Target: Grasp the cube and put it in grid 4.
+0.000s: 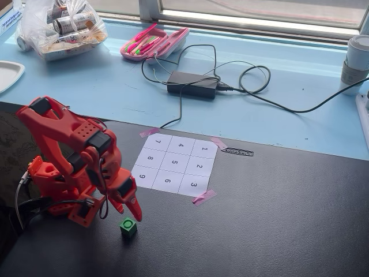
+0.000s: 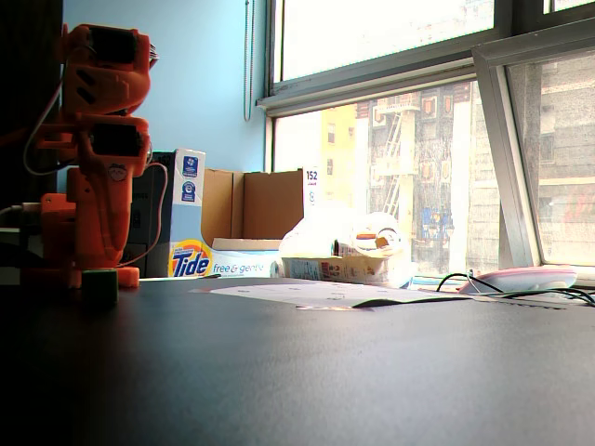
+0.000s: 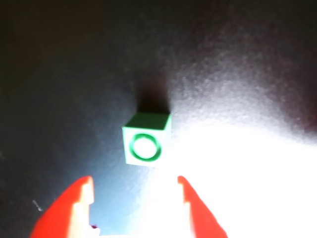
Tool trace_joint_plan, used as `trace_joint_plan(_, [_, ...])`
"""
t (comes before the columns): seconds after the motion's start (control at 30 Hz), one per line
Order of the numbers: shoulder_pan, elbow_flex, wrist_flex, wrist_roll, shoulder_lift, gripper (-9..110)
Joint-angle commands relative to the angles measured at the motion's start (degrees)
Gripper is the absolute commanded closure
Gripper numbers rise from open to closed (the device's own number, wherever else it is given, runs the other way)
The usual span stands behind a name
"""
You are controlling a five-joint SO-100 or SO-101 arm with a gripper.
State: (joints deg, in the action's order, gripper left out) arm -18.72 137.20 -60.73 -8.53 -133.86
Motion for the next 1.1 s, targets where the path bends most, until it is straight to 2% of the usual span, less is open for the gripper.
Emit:
trace_joint_plan(0.0, [-1.49,-4.13,-0.09,0.88,2.72,74])
trace_joint_plan(0.73, [-3.52,3.52,9.93,4.31,8.79,74])
trace_joint_plan(0.77, [-3.52,3.52,10.11,4.31,8.88,77])
trace_joint_plan(0.87, [-3.52,3.52,11.07,3.87,9.14,101])
trace_joint_plan(1.07, [-3.96,3.52,12.30,3.16,9.32,101])
